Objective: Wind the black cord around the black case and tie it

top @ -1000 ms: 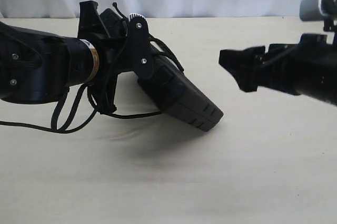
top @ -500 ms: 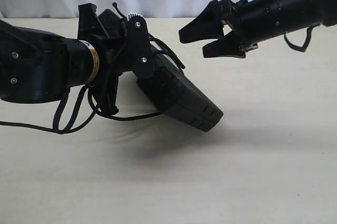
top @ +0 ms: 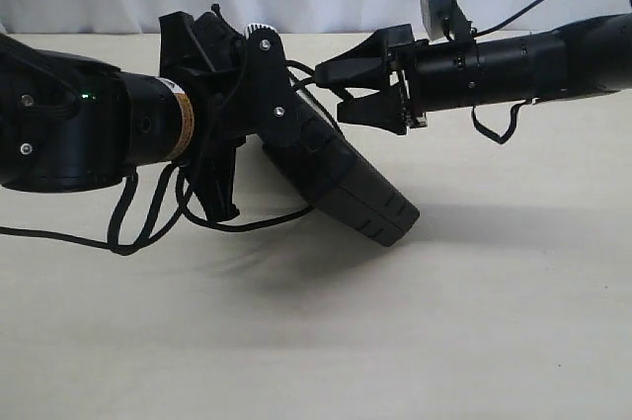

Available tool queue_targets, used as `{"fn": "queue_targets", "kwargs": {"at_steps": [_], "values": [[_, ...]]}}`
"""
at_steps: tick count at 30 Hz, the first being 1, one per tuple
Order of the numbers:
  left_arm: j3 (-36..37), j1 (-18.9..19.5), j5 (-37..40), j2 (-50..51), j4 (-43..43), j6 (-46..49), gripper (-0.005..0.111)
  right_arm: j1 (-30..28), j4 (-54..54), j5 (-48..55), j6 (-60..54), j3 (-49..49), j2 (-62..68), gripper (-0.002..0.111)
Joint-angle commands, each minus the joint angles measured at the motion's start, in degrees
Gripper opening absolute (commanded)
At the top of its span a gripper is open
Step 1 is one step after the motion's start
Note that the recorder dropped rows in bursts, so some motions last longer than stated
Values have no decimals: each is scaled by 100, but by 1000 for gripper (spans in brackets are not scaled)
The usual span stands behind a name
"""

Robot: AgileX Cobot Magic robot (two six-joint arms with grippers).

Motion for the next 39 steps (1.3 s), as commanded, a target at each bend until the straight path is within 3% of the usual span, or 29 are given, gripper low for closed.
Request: {"fn": "queue_targets", "kwargs": {"at_steps": [1, 2, 4, 6, 10, 12, 18, 20, 31, 34, 37, 39], "values": [[-22, 4, -170, -44, -27, -50, 0, -13, 171, 76, -97, -39, 0, 50], [-22, 4, -157, -44, -27, -50, 0, -13, 200, 76, -97, -39, 0, 44], [-22, 4, -157, -44, -27, -50, 0, -13, 394, 76, -208, -24, 0, 17], [-22, 4, -157, -44, -27, -50, 0, -13, 574, 76, -372, 44, 0, 4], [-22, 4, -134, -44, -27, -50, 0, -13, 820, 76, -332, 144, 0, 4], [-22, 4, -134, -44, -27, -50, 0, -13, 797, 76, -256, 155, -24, 7], [-22, 4, -135, -44, -64, -50, 0, -147, 743, 76, 93, 155, -49, 48], [-22, 4, -135, -44, -64, -50, 0, -213, 753, 76, 175, 155, -49, 56], [-22, 4, -135, -44, -110, -50, 0, 464, 1285, -380, 145, 173, 63, 57], [-22, 4, -121, -44, -141, -50, 0, 525, 1285, -406, 145, 116, 88, 38], [-22, 4, -47, -44, -124, -50, 1, 513, 1285, -313, -43, 116, 88, 10], [-22, 4, 148, -44, -124, -50, 8, 513, 1285, -234, -79, 116, 88, 4]]}}
